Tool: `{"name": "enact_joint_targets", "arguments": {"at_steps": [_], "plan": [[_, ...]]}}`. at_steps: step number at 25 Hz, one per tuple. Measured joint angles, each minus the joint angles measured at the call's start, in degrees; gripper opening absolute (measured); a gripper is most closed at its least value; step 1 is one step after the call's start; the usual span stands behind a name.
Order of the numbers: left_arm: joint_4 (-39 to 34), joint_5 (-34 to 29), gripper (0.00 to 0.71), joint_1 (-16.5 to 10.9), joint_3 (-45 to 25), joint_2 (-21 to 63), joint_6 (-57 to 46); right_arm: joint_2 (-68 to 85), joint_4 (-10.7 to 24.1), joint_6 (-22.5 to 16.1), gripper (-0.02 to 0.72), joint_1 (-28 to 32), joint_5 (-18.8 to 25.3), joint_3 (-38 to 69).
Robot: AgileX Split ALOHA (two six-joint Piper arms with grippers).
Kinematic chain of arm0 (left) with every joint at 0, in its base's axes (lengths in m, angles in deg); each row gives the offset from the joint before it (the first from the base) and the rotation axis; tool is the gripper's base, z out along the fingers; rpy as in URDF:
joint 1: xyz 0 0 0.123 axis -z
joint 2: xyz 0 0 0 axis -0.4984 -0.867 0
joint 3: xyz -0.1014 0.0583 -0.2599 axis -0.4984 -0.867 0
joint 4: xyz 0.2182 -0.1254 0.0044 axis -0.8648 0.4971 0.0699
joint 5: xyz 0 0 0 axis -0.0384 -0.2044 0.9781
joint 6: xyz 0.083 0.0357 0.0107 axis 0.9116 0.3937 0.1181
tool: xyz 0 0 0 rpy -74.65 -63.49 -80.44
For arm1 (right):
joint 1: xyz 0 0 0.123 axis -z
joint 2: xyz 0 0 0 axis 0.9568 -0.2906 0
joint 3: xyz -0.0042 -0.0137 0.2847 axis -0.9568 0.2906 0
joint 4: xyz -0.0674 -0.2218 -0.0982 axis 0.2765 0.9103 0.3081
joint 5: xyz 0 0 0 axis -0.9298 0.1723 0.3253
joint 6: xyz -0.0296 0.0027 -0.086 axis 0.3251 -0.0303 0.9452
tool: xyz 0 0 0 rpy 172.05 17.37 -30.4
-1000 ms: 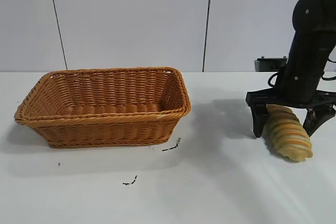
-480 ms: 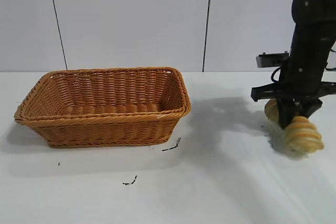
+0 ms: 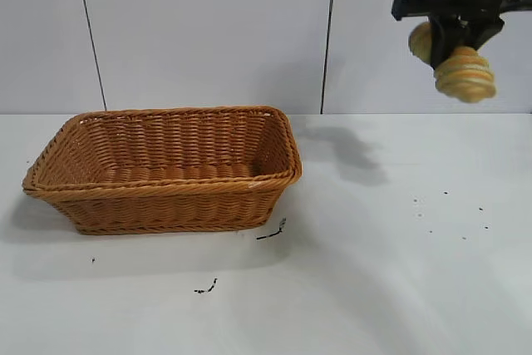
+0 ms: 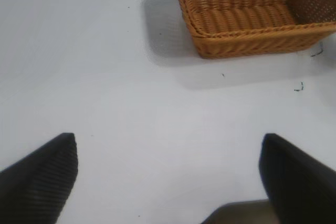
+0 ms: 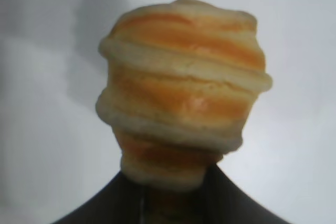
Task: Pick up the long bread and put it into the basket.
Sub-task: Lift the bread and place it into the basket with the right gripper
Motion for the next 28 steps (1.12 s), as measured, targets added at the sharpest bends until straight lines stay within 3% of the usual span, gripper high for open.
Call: {"name": "enact_joint_targets", "arguments": {"at_steps": [3,8,13,18,23,28], "plan": [[0.0,0.0,0.692,0.0,0.0,0.0,0.0,-0.88,-2.68,5.31,0.127,-4.64,-2.24,-1.94],[0.0,0.0,0.692,0.0,0.0,0.0,0.0,-4.11,-8.8,19.72,0.127,-12.3,-6.99,-3.31],[0.0,0.0,0.692,0.0,0.0,0.0,0.0,-8.34,-9.59,36.78,0.12,-17.91,-10.54,-3.31],[0.0,0.0,0.692,0.0,0.0,0.0,0.0,-12.98,-9.7,49.06,0.118,-19.56,-15.08,-3.31],[0.0,0.0,0.692,0.0,0.0,0.0,0.0,-17.57,-9.75,51.57,0.118,-19.56,-20.0,-3.31],[0.0,0.0,0.692,0.0,0.0,0.0,0.0,-19.47,-13.66,51.52,0.118,-19.56,-20.6,-3.31]]}}
